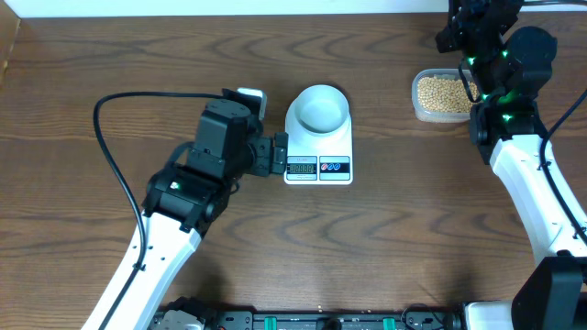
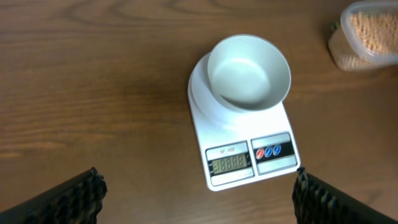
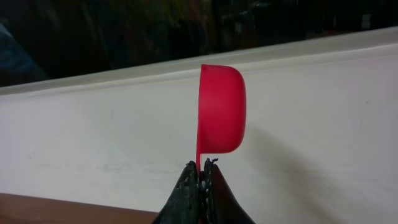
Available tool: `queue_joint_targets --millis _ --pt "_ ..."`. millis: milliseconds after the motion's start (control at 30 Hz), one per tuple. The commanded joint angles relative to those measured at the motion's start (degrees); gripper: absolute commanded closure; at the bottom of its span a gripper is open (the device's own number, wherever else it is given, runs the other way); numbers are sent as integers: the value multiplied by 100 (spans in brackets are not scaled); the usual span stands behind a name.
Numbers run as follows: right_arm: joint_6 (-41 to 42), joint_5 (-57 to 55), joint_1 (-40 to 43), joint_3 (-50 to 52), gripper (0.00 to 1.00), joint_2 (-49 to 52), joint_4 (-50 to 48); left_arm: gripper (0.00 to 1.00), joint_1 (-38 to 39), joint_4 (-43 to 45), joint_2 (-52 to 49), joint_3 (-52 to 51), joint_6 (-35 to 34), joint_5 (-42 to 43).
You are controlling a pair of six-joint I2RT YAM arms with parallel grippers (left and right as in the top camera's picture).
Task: Scoop item into bowl and weigh 50g on scale
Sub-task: 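Lift the left gripper off the scale and retract it left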
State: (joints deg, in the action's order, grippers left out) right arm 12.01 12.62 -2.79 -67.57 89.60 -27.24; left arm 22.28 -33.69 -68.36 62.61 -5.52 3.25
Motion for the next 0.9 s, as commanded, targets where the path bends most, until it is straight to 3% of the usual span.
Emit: queue_joint_targets --millis 0,167,267,533,867 --pt "76 -7 39 -111 99 50 -9 2 -411 -20 57 66 1029 861" --pt "76 -7 109 -111 99 153 -42 2 -1093 -107 66 90 1976 2347" --pt "79 -4 170 -111 99 229 -46 2 -1408 -343 66 166 2306 2734" --pt "79 175 234 -111 99 245 -39 2 -1537 -1023 66 804 2907 2789" --pt "85 535 232 -111 99 243 -48 2 -1537 -1598 66 1200 3012 3021"
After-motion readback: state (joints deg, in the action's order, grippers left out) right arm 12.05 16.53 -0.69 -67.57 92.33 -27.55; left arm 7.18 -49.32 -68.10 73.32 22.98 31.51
